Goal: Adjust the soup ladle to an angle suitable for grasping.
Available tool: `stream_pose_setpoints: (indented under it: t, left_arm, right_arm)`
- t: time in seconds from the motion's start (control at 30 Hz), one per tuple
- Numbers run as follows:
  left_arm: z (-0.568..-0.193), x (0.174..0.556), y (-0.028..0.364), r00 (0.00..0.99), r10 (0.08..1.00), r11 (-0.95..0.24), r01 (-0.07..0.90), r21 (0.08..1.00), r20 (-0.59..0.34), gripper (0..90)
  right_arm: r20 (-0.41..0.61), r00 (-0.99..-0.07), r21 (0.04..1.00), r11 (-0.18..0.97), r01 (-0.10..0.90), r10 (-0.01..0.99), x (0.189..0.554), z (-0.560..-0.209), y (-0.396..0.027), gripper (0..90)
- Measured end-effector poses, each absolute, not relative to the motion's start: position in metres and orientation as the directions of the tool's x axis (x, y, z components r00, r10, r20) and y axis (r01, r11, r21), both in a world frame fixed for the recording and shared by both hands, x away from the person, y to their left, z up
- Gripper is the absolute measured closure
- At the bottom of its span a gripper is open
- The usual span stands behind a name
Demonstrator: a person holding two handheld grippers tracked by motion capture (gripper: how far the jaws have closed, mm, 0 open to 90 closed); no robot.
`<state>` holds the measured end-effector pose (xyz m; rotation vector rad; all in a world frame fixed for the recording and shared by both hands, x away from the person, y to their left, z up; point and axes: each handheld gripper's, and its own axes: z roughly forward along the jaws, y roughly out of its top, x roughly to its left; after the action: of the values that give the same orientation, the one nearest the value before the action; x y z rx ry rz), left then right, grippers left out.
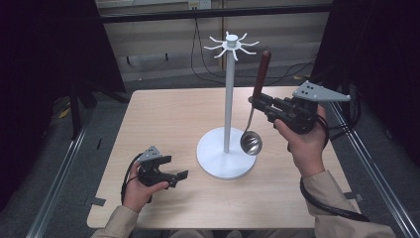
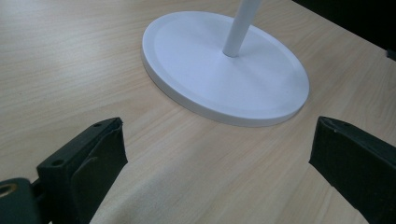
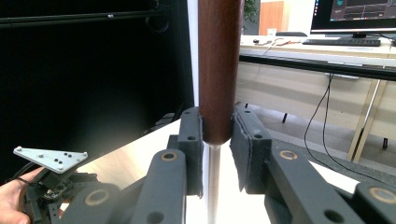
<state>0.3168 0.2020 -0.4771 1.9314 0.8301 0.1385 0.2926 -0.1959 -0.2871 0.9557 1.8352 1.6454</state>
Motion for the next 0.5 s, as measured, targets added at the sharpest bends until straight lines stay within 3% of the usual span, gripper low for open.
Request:
stream_pose_setpoints:
  t: [0.5]
  left_arm:
    - [-0.4766,0.3167,0.2031,0.757,0.607,-0.277,0.488,0.827,-0.243,3.2]
  right_arm:
    - [0.097,-0.639,0.984,0.021,0.175,0.763,0.3004,-0.2825,-0.1903,74.8]
